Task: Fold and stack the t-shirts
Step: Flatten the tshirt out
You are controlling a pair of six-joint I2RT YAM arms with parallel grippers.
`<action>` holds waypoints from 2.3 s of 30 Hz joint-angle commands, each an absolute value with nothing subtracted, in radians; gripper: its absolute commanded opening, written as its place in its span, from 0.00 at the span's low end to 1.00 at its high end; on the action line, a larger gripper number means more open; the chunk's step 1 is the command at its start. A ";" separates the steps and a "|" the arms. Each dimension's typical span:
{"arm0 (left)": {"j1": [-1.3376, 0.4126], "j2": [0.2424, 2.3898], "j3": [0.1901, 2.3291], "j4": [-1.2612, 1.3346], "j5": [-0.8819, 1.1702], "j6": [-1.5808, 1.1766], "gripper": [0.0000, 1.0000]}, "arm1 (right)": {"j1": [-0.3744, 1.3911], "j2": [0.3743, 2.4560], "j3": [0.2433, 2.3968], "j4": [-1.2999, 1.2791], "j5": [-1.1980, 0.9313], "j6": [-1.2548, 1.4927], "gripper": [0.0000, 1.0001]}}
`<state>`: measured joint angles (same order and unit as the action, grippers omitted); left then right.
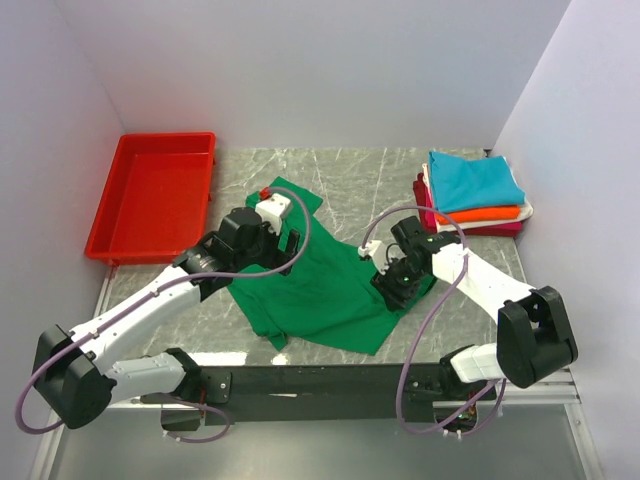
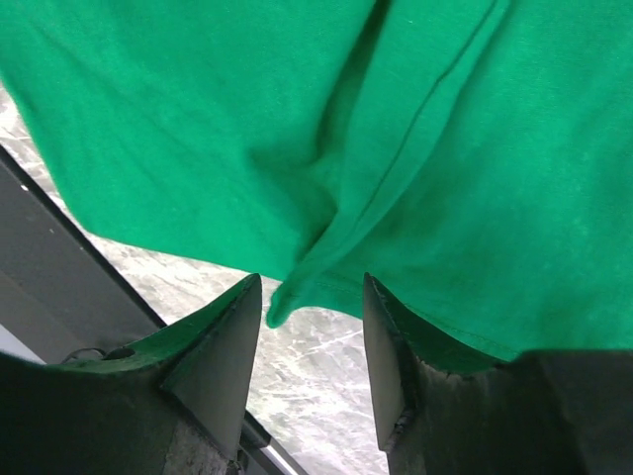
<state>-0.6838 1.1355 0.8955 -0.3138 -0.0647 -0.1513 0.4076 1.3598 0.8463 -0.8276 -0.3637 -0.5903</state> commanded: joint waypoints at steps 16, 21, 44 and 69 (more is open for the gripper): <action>-0.548 1.169 0.956 -0.224 0.137 -0.195 0.93 | 0.439 1.411 0.833 -0.781 -0.295 -0.520 0.41; -0.387 1.290 1.067 -0.184 0.291 -0.261 0.92 | 0.439 1.431 0.867 -0.805 -0.313 -0.535 0.03; -0.245 2.462 2.189 -0.453 0.148 0.083 0.48 | 0.230 1.574 1.224 -0.724 -0.192 -0.594 0.00; -0.301 2.559 2.215 -0.609 0.157 0.101 0.32 | 0.193 1.548 1.266 -0.767 -0.264 -0.584 0.00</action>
